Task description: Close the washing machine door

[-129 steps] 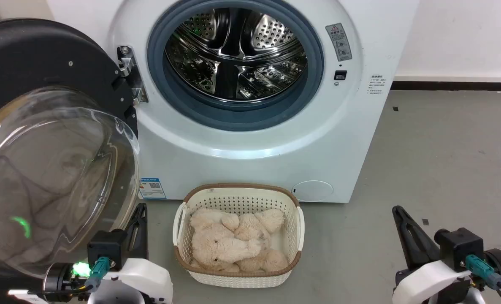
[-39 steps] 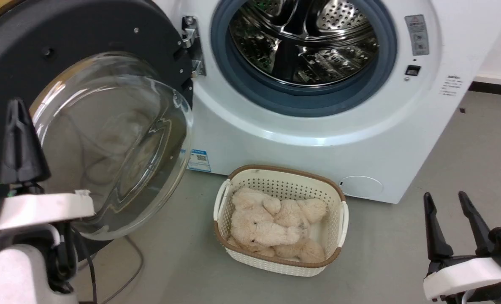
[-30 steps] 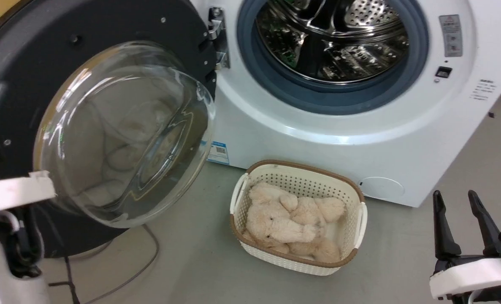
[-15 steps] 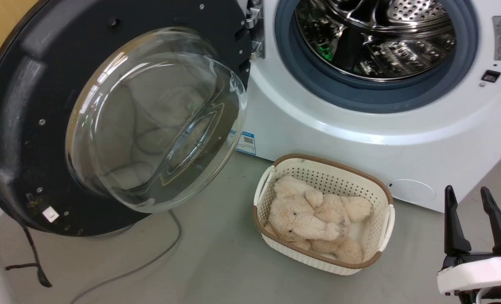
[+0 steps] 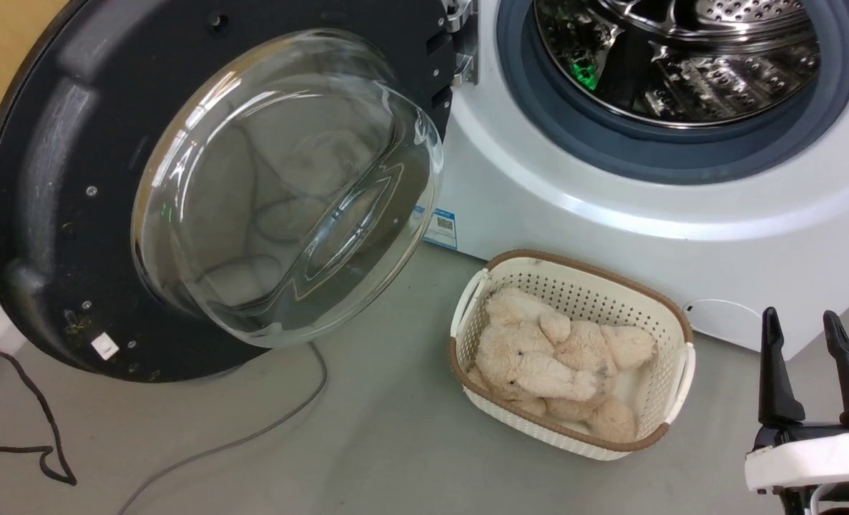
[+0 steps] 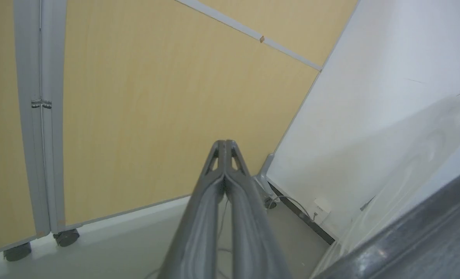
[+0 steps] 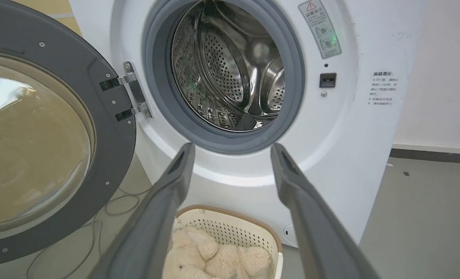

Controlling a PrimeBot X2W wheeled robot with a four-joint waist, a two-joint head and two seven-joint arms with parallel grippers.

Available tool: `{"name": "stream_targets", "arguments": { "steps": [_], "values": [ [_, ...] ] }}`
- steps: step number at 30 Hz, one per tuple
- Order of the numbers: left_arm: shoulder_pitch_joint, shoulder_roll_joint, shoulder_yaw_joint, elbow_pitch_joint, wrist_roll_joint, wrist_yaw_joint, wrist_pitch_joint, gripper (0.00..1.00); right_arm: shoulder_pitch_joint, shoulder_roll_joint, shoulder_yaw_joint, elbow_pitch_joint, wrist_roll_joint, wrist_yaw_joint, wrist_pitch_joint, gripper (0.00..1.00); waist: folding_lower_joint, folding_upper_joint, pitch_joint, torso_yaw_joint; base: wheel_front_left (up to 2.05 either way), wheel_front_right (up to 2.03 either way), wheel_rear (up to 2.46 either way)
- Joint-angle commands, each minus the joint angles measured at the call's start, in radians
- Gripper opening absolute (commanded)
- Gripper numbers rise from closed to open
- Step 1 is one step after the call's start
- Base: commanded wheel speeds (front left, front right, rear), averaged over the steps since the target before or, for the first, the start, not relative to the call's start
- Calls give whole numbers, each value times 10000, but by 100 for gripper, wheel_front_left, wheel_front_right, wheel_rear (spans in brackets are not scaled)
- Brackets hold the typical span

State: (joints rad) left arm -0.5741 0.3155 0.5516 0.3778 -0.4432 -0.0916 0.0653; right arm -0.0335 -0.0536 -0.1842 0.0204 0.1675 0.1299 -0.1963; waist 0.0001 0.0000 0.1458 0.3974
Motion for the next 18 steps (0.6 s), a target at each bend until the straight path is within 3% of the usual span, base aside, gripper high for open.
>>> {"name": "stream_targets", "arguments": {
  "steps": [1,9,18],
  "values": [
    [-229,159,110,200,-160,-58,127,0,-186,26,1,3,111,6,-90,100,0,0,62,34,0,0,0],
    [-618,239,257,1526,-2526,-179,2240,0,-324,28,-82,-12,147,7,-257,100,-1,0,353,245,0,0,0],
    [345,490,-751,773,-5521,-280,4476,0,-450,31,-220,-27,226,7,-445,100,-1,0,609,453,0,0,0]
  ]
}}
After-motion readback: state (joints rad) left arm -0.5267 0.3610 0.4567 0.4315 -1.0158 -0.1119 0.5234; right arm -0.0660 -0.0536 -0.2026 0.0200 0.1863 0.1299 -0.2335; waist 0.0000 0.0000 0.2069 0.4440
